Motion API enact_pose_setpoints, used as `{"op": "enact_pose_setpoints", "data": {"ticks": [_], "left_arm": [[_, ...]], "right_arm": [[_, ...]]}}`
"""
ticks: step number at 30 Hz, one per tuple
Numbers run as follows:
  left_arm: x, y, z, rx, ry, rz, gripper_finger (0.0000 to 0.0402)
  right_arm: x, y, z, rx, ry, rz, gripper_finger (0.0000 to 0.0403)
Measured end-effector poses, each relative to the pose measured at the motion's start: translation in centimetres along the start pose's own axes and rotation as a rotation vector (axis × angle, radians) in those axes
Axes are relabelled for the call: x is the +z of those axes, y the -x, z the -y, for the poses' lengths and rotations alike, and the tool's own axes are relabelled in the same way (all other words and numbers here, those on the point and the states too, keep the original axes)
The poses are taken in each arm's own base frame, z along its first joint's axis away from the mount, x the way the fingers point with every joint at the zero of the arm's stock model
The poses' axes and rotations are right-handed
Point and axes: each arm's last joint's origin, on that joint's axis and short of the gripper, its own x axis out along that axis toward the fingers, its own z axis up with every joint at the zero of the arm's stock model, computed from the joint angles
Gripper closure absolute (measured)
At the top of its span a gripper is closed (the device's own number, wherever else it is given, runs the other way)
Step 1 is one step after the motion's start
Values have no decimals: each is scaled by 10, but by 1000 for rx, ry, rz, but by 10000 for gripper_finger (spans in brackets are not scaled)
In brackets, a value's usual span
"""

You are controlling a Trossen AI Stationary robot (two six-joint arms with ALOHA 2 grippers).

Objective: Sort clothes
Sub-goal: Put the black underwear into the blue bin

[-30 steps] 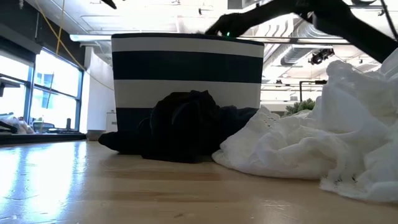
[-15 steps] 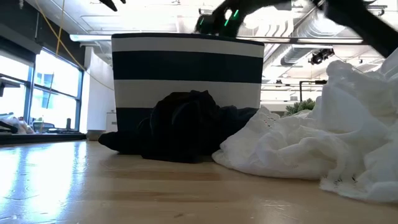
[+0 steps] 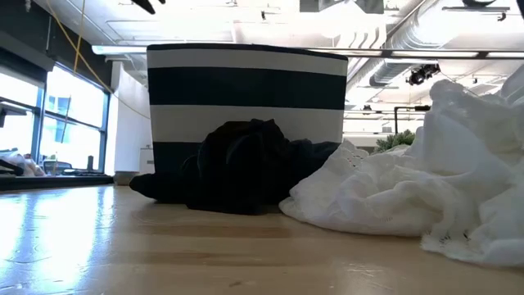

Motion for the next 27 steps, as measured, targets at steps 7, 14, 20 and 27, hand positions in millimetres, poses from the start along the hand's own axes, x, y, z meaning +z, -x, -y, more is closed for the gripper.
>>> {"op": "enact_pose_setpoints", "data": {"ticks": [7,14,20,27], "left_arm": [[-3,1,4,-22,-108,-7,243],[-5,1,8,-127,-210,-63,243],[-8,2,7,-152,-231,-109,243],[-13,2,4,-141,-228,-168,243]], "right_arm": [[-15,-56,-80,181,313,-145,210],[-34,-155,-102,172,453,-317,210],[-58,-244,-80,117,384,-467,210],[-98,-314,-45,-79,309,-665,228]]}}
